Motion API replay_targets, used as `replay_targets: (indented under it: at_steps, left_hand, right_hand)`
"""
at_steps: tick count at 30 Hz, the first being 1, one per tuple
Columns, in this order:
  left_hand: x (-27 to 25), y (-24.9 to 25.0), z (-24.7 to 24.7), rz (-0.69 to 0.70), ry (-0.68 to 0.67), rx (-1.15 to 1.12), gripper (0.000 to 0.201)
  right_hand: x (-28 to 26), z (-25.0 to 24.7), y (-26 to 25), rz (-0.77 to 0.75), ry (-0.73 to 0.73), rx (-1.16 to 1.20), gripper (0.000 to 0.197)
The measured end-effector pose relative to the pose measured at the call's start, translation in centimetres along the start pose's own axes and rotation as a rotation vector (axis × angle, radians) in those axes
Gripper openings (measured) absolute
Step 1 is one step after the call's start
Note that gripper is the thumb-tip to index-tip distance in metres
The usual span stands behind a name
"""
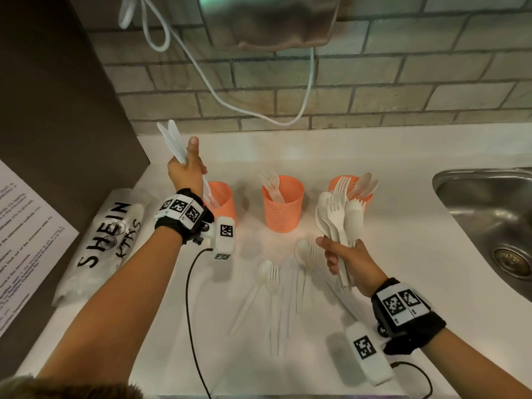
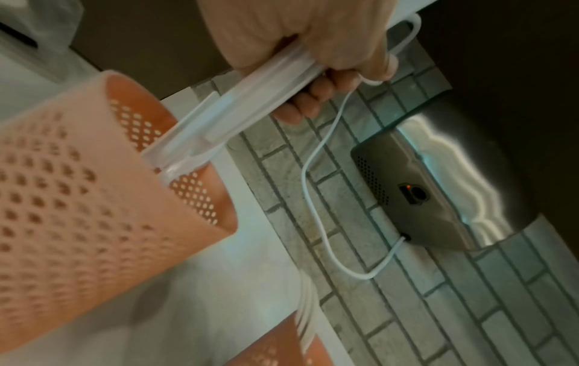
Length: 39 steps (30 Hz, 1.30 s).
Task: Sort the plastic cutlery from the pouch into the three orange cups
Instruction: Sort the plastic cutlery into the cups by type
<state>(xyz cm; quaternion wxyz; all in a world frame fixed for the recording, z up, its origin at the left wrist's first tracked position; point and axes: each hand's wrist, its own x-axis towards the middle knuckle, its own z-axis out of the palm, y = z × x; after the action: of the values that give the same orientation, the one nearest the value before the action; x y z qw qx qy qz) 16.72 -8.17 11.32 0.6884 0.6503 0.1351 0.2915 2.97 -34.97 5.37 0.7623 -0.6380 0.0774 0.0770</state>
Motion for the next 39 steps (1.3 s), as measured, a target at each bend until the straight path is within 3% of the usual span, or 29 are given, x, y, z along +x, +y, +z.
replay_targets:
  at_steps: [8,12,15,18,22,26,29,34,39]
  left_hand:
    - [-0.7,-3.7,-0.5,0.036,-0.133,0.255,0.010]
    - [-1.0,-4.0,-0.8,0.128,-0.115,0.419,0.030]
    - [-1.8,-3.0,-0.9,0.317,-0.139,0.542,0.039]
    - [-3.7,-1.2,-0.7,0.427,-0.172,0.463,0.036]
    - [-8.4,0.7,-0.5,0.207,-0.431,0.142,0.026]
    - [-13.3,0.6,-0.7,0.102,-0.636,0.177,0.023]
    - [-16.0,0.4,0.0,0.046,-0.653,0.164,0.024]
    - [-16.8,0.3,1.7,-0.006,-0.514,0.159,0.023]
    - [-15.4,0.1,2.3,-0.075,-0.558,0.152,0.021]
  right_hand:
    - [-0.3,0.9,0.7,-0.144,0.004,-0.135,0.023]
    - [-0.4,1.6,0.9,-0.180,0.003,-0.166,0.008]
    - [-0.6,2.1,1.1,-0.212,-0.004,-0.184,0.003]
    - [-0.6,2.6,1.1,-0.217,-0.001,-0.169,0.001]
    - [-0.4,3.3,0.9,-0.165,-0.021,-0.098,0.005]
    - [-0.3,4.0,0.3,-0.062,-0.057,0.033,0.011]
    - [-0.2,4.6,0.3,-0.037,-0.066,0.053,0.011]
    - [-0.5,5.8,0.9,-0.050,-0.029,-0.022,0.018]
    - [-0.6,5.3,1.0,-0.059,0.017,-0.058,0.011]
